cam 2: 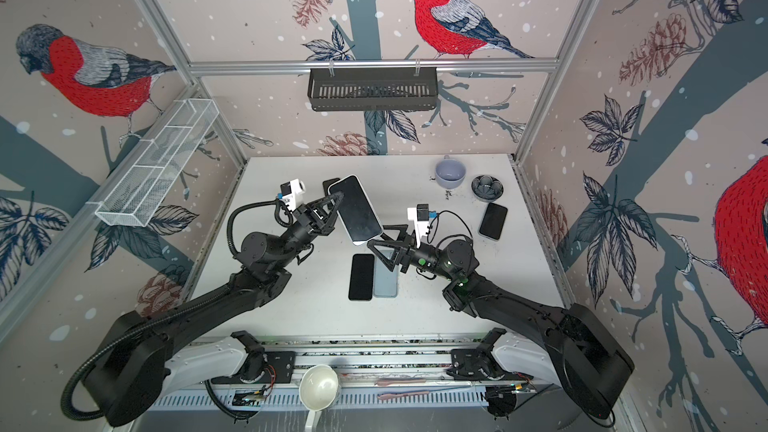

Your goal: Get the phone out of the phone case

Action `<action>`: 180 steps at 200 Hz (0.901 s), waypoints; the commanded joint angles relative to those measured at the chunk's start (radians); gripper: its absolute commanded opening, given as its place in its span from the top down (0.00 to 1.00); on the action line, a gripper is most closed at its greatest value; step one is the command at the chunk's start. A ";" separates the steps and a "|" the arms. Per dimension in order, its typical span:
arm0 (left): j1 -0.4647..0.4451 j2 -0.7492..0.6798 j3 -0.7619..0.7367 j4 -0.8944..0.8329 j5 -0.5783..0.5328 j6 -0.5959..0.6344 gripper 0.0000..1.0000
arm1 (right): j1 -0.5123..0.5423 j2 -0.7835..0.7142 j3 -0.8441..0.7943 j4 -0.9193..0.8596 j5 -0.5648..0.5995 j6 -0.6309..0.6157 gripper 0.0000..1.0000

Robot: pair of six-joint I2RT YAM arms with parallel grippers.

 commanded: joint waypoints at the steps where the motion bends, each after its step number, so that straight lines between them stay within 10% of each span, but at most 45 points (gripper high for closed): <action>1: -0.018 0.000 0.015 0.130 0.077 -0.016 1.00 | -0.004 0.027 0.019 -0.024 0.043 0.019 0.17; 180: -0.044 -0.006 0.015 0.143 0.066 -0.022 1.00 | -0.031 0.120 0.073 -0.115 0.086 0.026 0.28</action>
